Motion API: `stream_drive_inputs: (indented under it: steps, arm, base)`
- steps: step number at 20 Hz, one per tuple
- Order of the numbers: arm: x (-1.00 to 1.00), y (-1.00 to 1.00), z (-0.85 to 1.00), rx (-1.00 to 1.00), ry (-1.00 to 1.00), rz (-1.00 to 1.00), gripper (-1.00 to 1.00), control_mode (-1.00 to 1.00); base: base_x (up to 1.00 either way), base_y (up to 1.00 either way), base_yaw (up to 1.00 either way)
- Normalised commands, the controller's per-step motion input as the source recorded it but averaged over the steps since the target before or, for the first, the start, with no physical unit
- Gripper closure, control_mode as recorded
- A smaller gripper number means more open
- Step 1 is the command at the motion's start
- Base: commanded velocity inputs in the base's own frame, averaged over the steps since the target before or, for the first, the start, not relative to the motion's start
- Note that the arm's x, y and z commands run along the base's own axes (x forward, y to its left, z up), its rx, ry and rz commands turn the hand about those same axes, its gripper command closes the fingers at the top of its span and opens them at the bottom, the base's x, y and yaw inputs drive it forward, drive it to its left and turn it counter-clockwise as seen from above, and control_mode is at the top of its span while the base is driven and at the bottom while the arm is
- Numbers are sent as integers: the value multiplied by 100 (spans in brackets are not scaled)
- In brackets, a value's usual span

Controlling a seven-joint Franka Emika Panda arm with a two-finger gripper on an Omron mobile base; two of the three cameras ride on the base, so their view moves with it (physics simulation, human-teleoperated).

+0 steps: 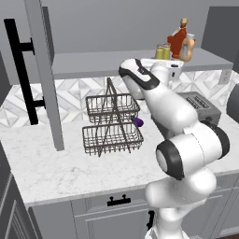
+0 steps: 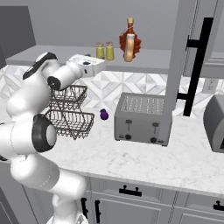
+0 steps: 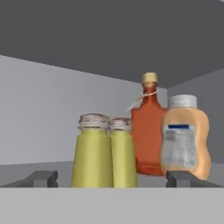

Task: Put the shaker and condiment bottle from the counter next to their counterparts in the cabinet.

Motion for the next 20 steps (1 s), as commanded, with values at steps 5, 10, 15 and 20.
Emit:
stream_drive_inputs:
  steps: [5,10,15,20]
  arm:
    - [-76,14,0,0,0,2,-100,-100]
    - [-79,18,-1,0,0,2,-100,-100]
    - [-98,22,-13,0,0,0,-100,-100]
    - [-100,31,-25,0,0,0,-100,-100]
  base:
    - [0,0,0]
    - [0,0,0]
    - [0,0,0]
    - [0,0,0]
